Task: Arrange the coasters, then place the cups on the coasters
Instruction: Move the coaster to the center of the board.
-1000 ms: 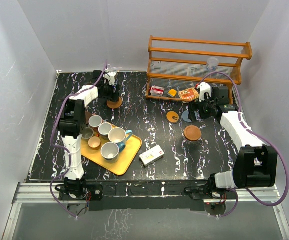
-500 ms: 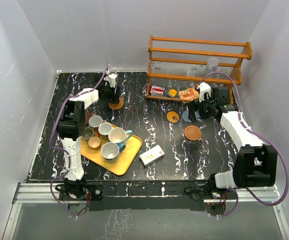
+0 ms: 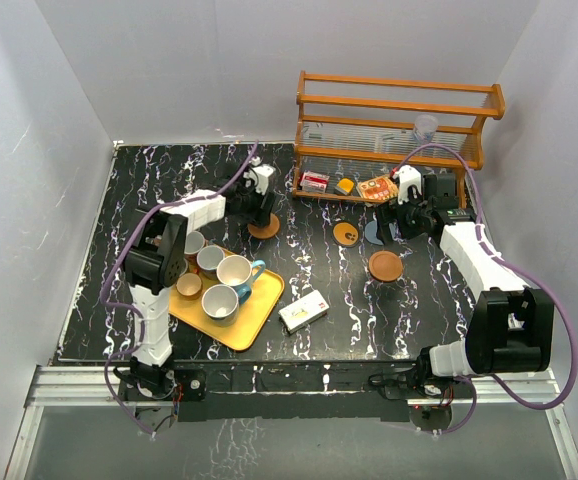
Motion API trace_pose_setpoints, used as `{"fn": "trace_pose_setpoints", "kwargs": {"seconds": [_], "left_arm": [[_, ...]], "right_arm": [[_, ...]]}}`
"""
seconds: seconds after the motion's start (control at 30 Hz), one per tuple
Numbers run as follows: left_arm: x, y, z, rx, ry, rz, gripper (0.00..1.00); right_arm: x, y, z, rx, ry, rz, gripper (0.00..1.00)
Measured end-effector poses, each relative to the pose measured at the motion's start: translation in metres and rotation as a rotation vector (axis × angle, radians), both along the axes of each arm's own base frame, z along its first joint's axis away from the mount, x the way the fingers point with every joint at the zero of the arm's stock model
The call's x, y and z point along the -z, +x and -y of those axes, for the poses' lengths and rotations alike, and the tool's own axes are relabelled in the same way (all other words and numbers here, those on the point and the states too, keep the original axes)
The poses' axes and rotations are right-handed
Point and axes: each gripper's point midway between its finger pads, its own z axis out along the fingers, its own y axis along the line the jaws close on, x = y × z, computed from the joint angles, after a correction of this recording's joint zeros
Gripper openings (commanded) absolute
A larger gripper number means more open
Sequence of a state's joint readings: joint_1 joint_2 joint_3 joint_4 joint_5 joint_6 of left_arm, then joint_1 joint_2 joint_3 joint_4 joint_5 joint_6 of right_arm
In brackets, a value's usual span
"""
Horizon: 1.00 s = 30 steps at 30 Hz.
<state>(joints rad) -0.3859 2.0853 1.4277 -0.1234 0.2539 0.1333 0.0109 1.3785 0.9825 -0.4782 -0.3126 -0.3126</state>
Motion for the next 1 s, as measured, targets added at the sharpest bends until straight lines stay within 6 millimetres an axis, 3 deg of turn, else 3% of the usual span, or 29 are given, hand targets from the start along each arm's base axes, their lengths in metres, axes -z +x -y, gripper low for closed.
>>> {"fn": "trace_pose_setpoints", "kwargs": {"seconds": [0.43, 1.0], "left_arm": [[0.001, -0.061, 0.081, 0.163, -0.018, 0.013, 0.58], [0.0, -0.132, 0.167, 0.381, -0.02, 0.025, 0.58]], "right_arm": [[0.008, -0.003, 0.015, 0.043, -0.002, -0.023, 0.98], [0.008, -0.003, 0.025, 0.07, 0.001, -0.023, 0.98]]}}
